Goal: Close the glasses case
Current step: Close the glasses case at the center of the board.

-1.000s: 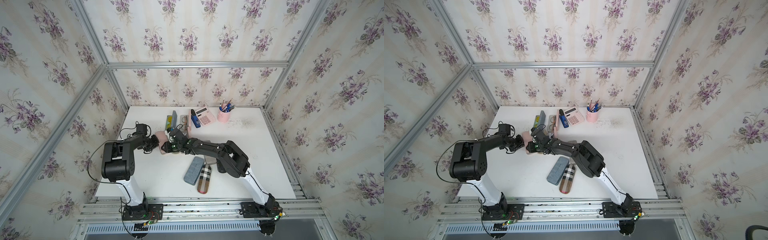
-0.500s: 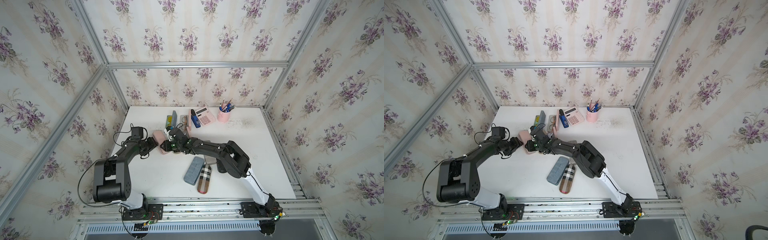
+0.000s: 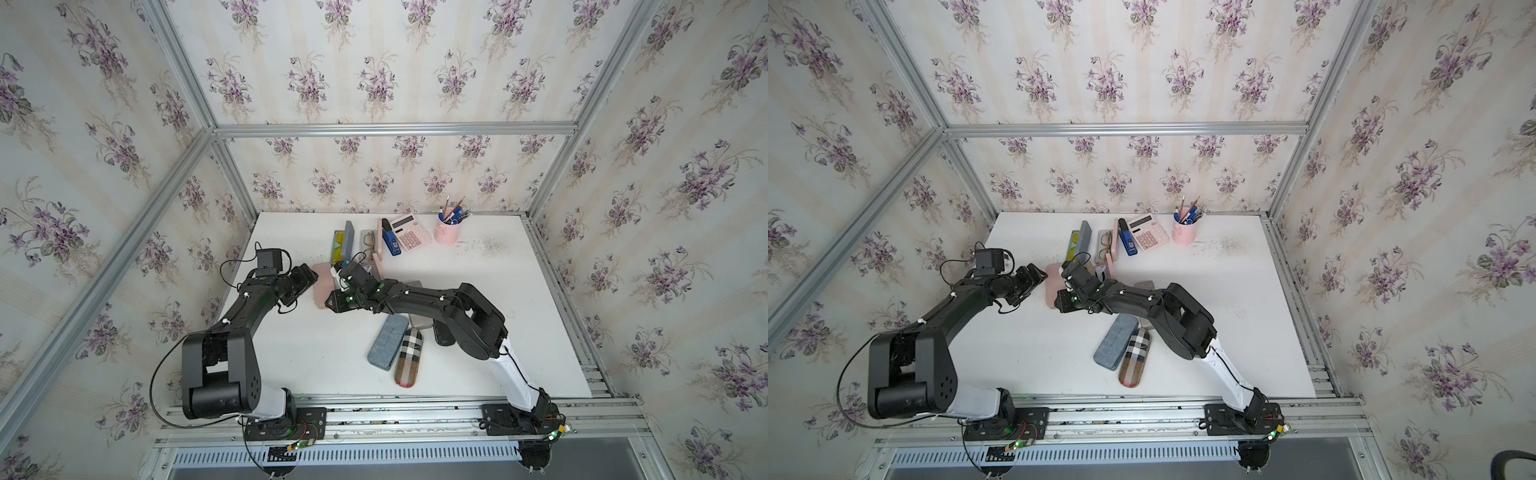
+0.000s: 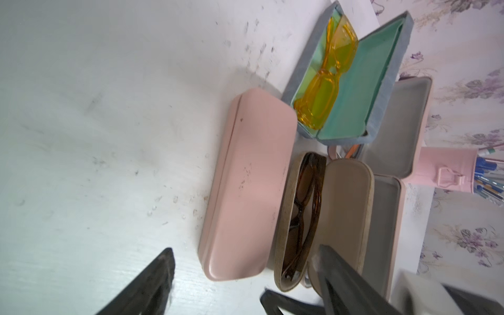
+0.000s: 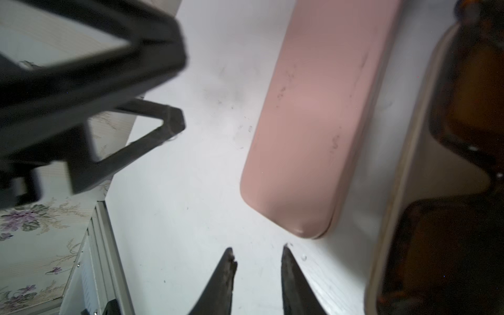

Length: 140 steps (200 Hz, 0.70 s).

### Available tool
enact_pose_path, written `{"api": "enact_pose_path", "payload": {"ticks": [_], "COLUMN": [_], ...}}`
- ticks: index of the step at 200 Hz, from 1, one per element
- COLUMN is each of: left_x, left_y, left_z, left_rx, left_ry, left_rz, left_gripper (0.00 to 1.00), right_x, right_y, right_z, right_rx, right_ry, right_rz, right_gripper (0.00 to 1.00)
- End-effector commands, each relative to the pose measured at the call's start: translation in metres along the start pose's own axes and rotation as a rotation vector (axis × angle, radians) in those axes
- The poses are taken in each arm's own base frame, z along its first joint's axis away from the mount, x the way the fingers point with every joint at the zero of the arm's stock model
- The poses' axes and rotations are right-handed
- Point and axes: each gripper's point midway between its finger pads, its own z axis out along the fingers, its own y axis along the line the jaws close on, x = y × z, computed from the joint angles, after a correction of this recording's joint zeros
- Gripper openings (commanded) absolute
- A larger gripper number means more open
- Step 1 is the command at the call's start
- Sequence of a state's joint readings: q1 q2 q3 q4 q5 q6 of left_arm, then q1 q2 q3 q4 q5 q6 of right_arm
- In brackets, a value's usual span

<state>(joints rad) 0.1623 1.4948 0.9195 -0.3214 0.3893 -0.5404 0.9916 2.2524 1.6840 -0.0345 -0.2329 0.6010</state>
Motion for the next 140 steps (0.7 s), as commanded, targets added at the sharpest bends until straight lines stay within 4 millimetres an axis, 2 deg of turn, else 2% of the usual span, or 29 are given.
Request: {"api": "enact_pose_path", "payload": {"ticks": [1,29,50,78,95,126,132,140], "left_x": [-0.011,-0.025,-0.036,-0.053,-0.059,-0.065,-0.064,-0.062], "left_y": [0.008,0.006,0.005,-0.005,-0.010,-0.013,-0.015,-0.017], "left_z": [0.006,0.024,0.041,0.060,0.070,0.094,0.099,0.105], "left_rx": [-0.067,-0.094,-0.106,-0.099,-0.110,-0.133,-0.140,-0.152], "left_ry": [-0.004,0.023,0.045,0.061,0.081,0.122,0.137,0.151], "left_rz": [0.003,0.020,0.020,0.027,0.047,0.048,0.057,0.075], "left_gripper": [0.84,0.84,0.84,0.82,0.73,0.56,0.47,0.42], "right_x": [-0.020,-0.027,-0.035,-0.042,-0.042,-0.033,-0.031,-0.027], "right_y": [0.003,0.002,0.008,0.004,-0.002,-0.012,-0.013,-0.016], "right_z": [-0.015,-0.035,-0.057,-0.085,-0.095,-0.100,-0.101,-0.101], "right_rx": [0.001,-0.001,0.007,0.034,0.060,0.072,0.073,0.079], "right_ry": [-0.062,-0.098,-0.141,-0.168,-0.167,-0.158,-0.154,-0.148], "right_rz": [-0.010,-0.009,-0.025,-0.034,-0.041,-0.038,-0.037,-0.034], "right_gripper": [0.32,0.35,0.38,0.41,0.41,0.42,0.42,0.42]}}
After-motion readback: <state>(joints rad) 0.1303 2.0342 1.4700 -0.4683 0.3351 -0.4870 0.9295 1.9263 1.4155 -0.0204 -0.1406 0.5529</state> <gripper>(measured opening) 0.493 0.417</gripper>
